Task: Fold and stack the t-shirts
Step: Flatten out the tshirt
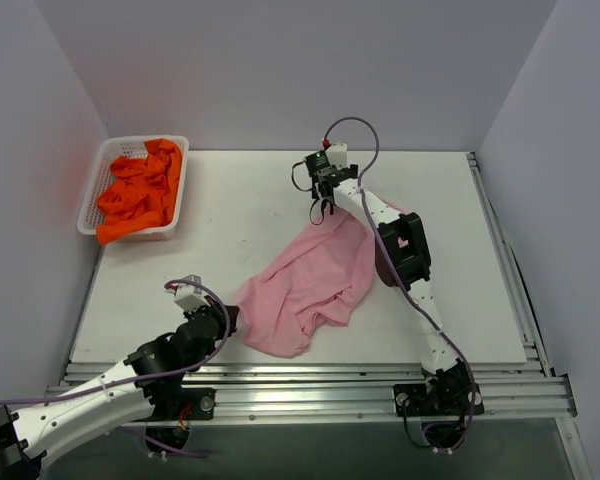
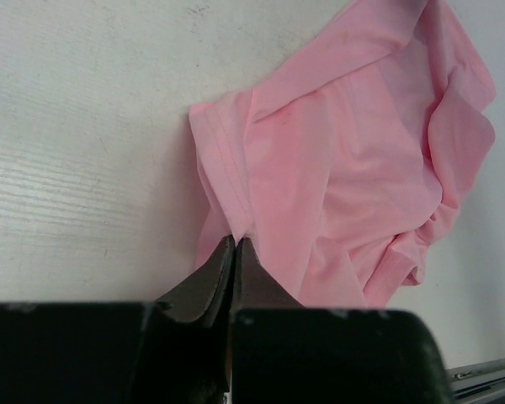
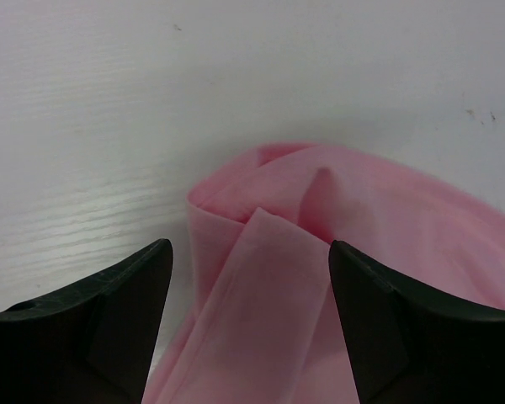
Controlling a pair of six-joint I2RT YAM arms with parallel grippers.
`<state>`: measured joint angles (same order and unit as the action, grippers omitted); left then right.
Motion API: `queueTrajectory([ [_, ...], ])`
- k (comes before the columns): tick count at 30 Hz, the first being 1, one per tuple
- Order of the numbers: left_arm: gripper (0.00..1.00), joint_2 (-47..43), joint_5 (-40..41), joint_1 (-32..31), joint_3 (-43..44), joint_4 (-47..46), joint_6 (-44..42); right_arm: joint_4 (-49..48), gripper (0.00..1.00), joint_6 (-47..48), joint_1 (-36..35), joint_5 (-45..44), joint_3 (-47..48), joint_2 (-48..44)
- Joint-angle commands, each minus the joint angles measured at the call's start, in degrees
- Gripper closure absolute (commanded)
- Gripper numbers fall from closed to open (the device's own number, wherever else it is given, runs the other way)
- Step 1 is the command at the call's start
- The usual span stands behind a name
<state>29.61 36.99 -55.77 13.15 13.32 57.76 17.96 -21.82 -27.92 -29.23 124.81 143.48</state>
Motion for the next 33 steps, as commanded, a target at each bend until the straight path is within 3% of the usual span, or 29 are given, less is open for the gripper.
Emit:
queueTrajectory([
  [1, 0.98, -0.2, -0.4, 0.1, -0.2, -3.3, -1.3, 0.9, 0.3, -1.3, 0.1, -3.7, -0.9, -3.5],
  [12, 0.98, -0.9, -1.0, 0.1, -0.5, -2.6, -1.3, 0.1, 0.41, -2.0, 0.8, -3.8, -1.9, -1.1],
  [16, 0.98, -1.2, -1.0, 0.1, -0.7, -2.4, -1.3, 0.2, 0.56, -2.1, 0.9, -3.7, -2.0, -0.6],
  [30, 0.98, 0.3, -1.0, 0.1, -0.9, -3.6, -1.2, -1.1, 0.61, -2.0, 2.2, -3.5, -5.4, -0.7],
  [33, 0.98, 0.5, -1.0, 0.1, -0.9, -3.7, -1.1, -1.3, 0.68, -2.1, 2.5, -3.4, -5.7, -0.7],
])
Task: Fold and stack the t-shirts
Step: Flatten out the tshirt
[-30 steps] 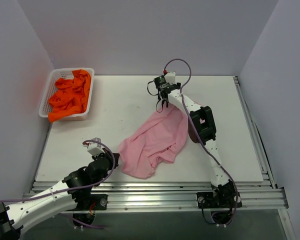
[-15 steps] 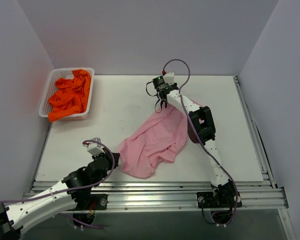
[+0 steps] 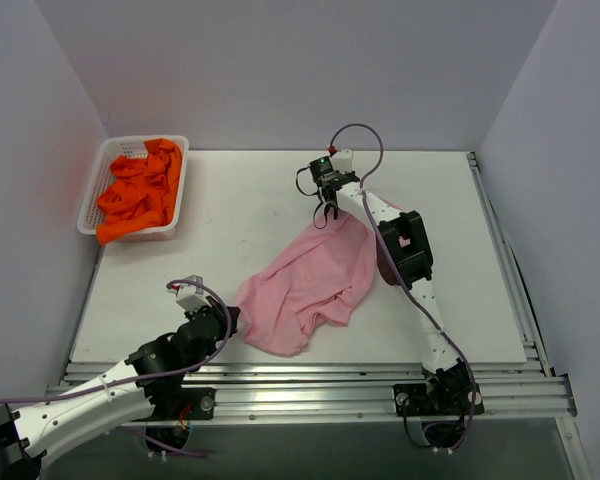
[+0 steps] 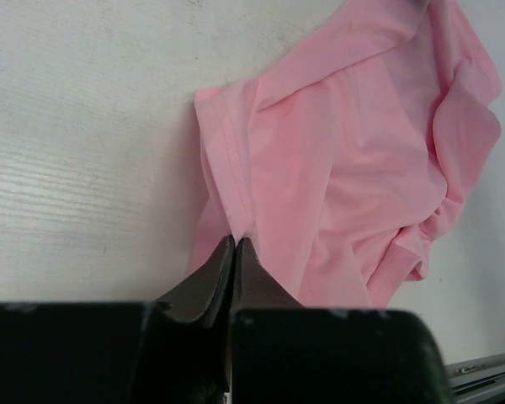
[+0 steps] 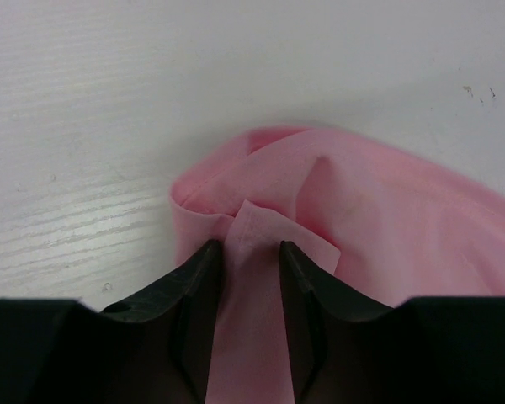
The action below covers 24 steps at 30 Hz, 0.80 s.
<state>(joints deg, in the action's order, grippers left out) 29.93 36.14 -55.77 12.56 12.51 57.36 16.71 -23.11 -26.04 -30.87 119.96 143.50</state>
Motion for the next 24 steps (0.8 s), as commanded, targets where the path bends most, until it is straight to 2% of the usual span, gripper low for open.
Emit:
queueTrajectory([
  [1, 0.98, 0.3, 0.0, 0.1, -0.3, -2.9, -0.8, -0.2, 0.71, -0.9, 0.6, -1.8, -0.9, -0.8],
  [9, 0.98, 1.2, 0.2, 0.1, -0.5, -3.5, -0.5, 0.3, 0.99, -0.8, 0.7, -2.3, -0.9, -1.7],
  [15, 0.98, 2.6, 0.8, 0.1, 1.1, -2.5, -0.5, 1.0, 1.0, -0.7, 0.6, -3.4, -2.7, -5.9],
  [24, 0.98, -1.7, 2.2, 0.0, 5.7, 5.1, -0.6, 0.4, 1.0, -0.9, -0.9, -8.0, -14.6, -23.6],
])
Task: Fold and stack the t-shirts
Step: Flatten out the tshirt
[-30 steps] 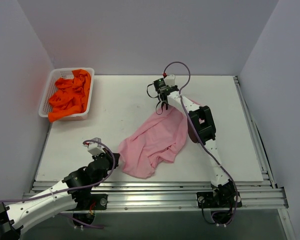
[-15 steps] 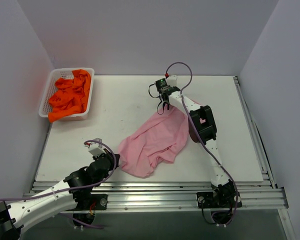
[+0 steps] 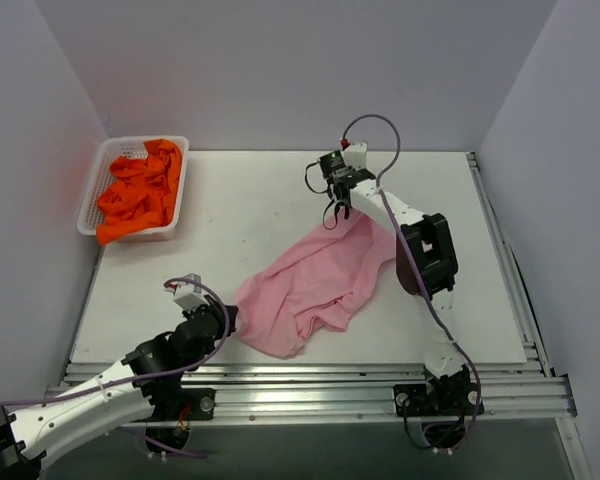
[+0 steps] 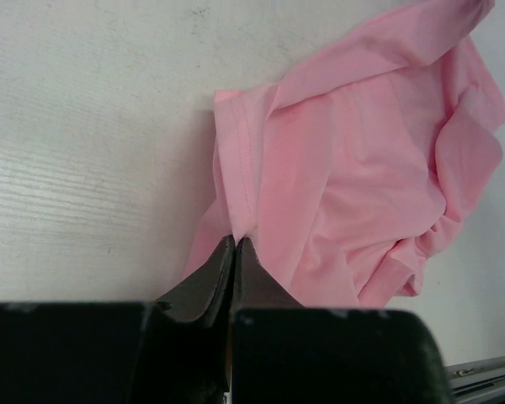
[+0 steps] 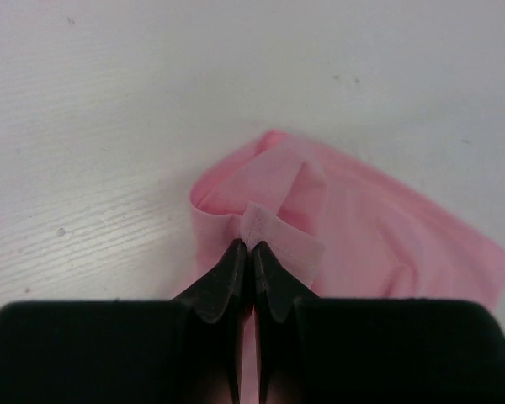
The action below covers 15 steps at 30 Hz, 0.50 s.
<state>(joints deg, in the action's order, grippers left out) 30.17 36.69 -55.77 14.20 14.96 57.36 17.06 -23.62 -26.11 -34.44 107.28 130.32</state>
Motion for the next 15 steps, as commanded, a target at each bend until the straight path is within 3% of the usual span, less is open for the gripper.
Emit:
queueTrajectory([
  [1, 0.98, -2.5, 2.1, 0.0, 4.5, 3.5, -0.6, 0.1, 1.0, -0.4, -0.9, -4.5, -2.9, -11.9],
  [10, 0.98, -7.0, 5.4, 0.0, 16.1, 14.4, -6.6, 0.1, 1.0, 0.1, -3.1, -5.5, -13.1, -30.5],
  [15, 0.98, -6.6, 8.0, 0.0, 21.5, 19.8, -8.5, 1.0, 1.0, 0.5, -2.9, -5.1, -17.1, -36.0],
])
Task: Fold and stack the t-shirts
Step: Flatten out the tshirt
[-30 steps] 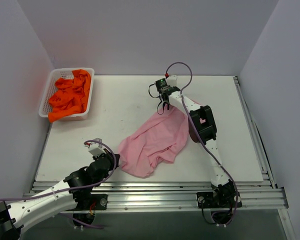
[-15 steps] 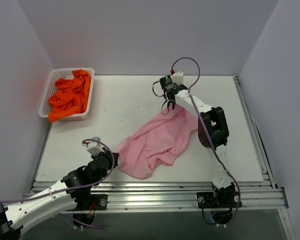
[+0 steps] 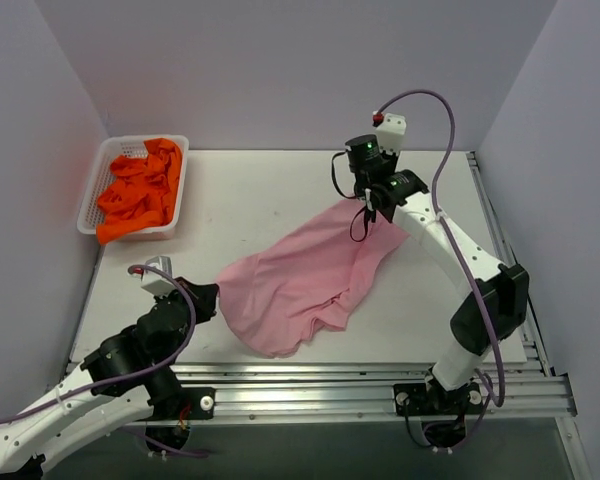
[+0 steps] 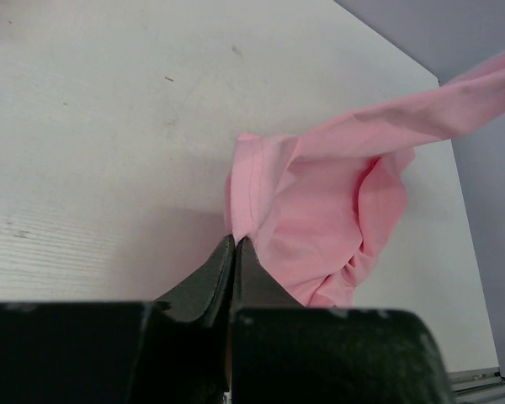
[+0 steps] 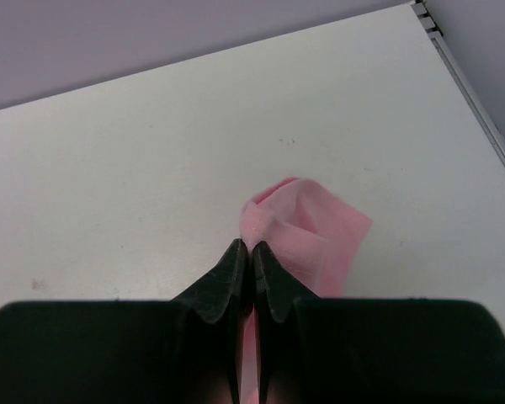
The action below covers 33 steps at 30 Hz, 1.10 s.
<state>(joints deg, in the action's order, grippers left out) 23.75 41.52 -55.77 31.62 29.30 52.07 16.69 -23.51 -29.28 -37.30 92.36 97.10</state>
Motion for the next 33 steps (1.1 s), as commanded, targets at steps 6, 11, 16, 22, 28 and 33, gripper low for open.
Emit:
queueTrajectory([
  [6, 0.98, 0.1, 3.5, -0.5, 17.1, 10.0, -13.7, 2.7, 1.0, 0.7, 0.0, -1.8, -7.1, -18.0],
  [11, 0.98, 2.6, -5.1, -1.4, 26.7, 4.1, -19.7, -4.9, 1.0, 7.5, -0.7, 15.8, -11.9, -34.8],
  [16, 0.98, 2.7, -21.4, -1.3, 35.2, -3.4, -29.1, -12.7, 1.0, 13.1, -0.8, 35.0, -15.4, -55.9],
  [22, 0.98, 6.2, -44.5, 0.7, 47.4, -9.1, -34.4, -20.3, 1.0, 13.5, -0.3, 46.5, -14.7, -67.5],
  [28, 0.98, 10.1, -57.7, 13.0, 59.0, -8.7, -34.6, -18.8, 1.0, 13.4, 2.4, 43.7, -7.4, -62.3],
  [33, 0.98, 9.9, -59.0, 26.1, 59.4, -10.1, -33.5, -12.0, 1.0, 11.4, 3.2, 30.4, -1.2, -51.9],
])
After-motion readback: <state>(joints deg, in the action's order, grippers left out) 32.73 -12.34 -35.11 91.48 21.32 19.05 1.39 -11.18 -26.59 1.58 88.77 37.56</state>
